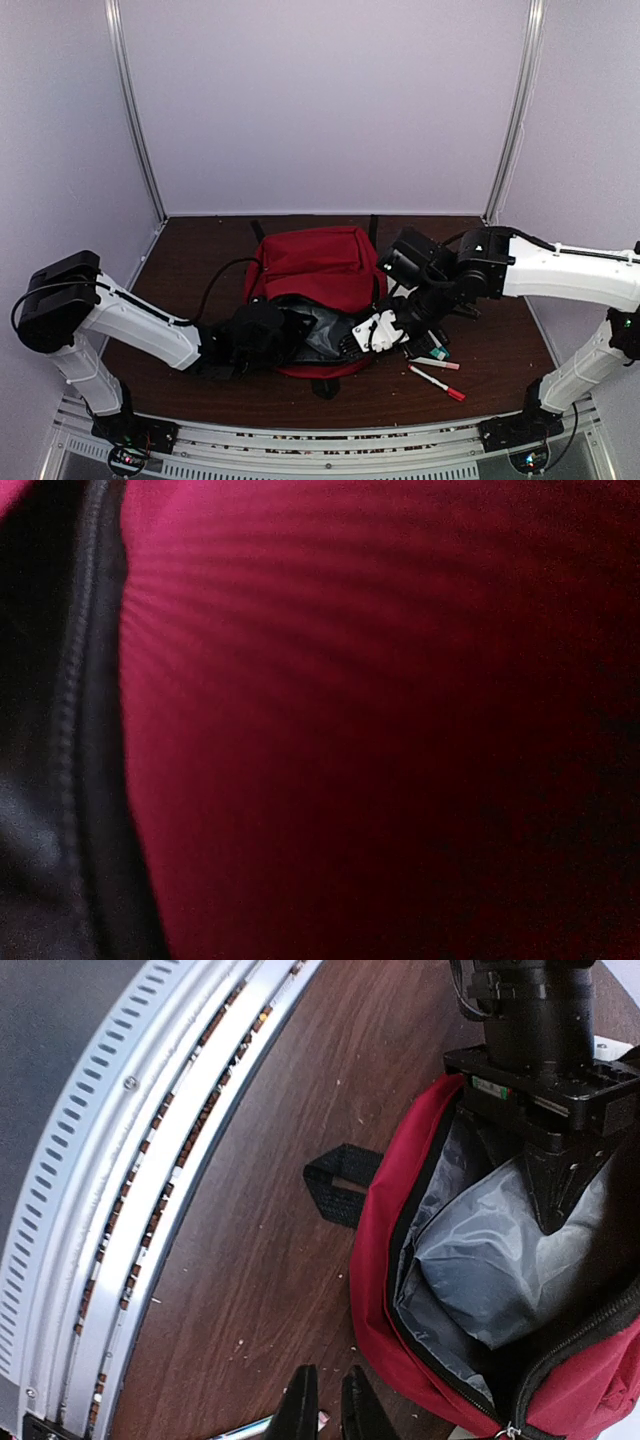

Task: Pack the student bag
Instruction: Place the pencil case in the largest pocket of the bag.

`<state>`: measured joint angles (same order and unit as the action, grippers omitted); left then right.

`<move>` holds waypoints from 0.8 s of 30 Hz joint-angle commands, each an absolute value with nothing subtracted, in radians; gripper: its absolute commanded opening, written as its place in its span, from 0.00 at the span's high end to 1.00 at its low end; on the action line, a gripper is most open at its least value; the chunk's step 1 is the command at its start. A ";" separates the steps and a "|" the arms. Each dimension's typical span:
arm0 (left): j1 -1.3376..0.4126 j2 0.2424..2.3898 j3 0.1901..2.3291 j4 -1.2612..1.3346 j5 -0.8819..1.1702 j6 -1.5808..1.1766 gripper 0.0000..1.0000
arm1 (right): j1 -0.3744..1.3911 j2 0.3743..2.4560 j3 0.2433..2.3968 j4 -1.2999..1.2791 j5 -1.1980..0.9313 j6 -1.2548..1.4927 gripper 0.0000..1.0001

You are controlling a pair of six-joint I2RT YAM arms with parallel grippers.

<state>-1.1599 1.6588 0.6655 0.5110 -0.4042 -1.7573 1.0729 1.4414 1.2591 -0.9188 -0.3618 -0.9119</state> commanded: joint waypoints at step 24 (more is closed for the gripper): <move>-1.124 1.779 0.630 0.844 -0.455 -1.693 1.00 | 1.102 1.687 1.222 -0.757 0.074 -1.125 0.62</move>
<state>-1.1416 1.8118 0.6418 0.8268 -0.3904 -1.7416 1.0939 1.6642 1.2213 -0.7872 0.0044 -1.0992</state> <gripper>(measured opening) 0.007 0.372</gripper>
